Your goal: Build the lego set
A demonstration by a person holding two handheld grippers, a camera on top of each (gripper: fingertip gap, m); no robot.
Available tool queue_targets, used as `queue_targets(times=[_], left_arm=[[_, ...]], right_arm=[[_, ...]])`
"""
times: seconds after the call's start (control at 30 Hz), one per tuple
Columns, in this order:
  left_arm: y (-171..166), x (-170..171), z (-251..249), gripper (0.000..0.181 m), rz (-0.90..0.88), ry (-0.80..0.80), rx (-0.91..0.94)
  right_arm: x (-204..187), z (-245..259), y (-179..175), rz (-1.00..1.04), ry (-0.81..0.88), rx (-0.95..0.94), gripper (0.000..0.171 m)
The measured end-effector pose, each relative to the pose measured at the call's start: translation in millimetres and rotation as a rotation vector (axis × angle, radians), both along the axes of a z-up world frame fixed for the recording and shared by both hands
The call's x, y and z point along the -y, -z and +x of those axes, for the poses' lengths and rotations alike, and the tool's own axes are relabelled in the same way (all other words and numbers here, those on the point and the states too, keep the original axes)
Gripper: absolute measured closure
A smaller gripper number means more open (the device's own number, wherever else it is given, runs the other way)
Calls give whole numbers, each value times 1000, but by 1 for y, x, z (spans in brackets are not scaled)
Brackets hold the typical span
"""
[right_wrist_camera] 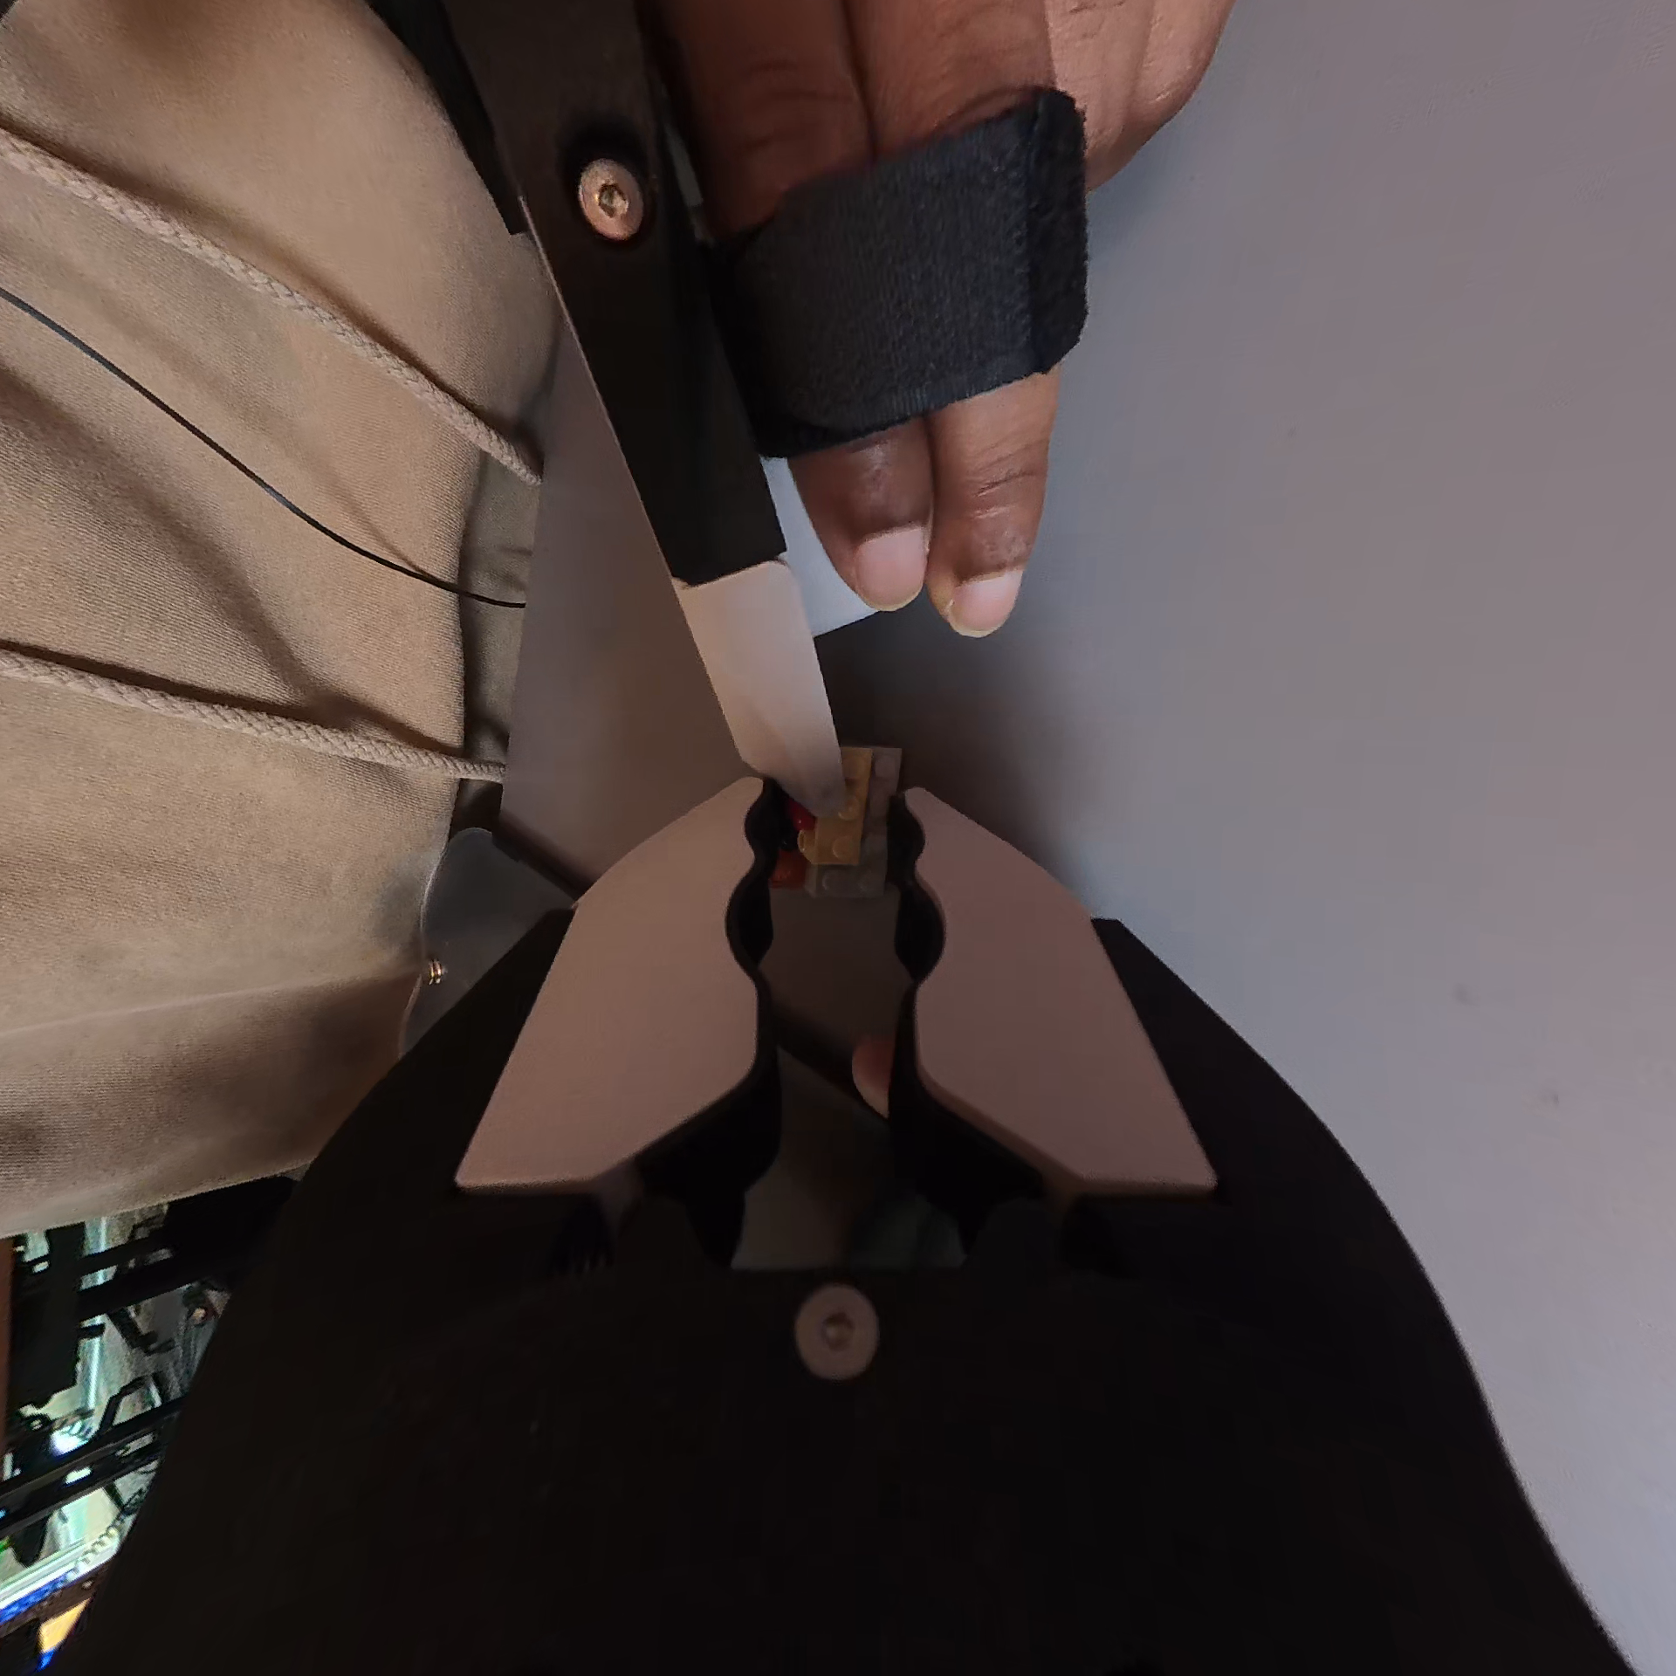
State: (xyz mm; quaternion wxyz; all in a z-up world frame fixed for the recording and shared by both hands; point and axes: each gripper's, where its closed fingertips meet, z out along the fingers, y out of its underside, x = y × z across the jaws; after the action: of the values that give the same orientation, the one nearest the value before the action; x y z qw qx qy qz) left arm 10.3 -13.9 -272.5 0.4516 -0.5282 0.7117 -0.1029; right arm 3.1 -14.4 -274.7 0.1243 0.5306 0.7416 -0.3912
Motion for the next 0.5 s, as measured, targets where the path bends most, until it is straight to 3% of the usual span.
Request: queue_targets(times=[0.13, 0.27, 0.4, 0.5], left_arm=[[-6, -4, -3, 160, -57, -32, 60], [-26, -14, -10, 153, -229, -107, 219], [-62, -37, -20, 148, -383, -234, 498], [-76, -52, -30, 142, -446, -323, 618]], right_arm=[[-5, -3, -6, -9, 96, -77, 148], [-20, -15, -24, -7, 263, -248, 148], [-47, -30, -55, 68, 470, -510, 148], [-57, -33, -86, 129, 573, -728, 162]])
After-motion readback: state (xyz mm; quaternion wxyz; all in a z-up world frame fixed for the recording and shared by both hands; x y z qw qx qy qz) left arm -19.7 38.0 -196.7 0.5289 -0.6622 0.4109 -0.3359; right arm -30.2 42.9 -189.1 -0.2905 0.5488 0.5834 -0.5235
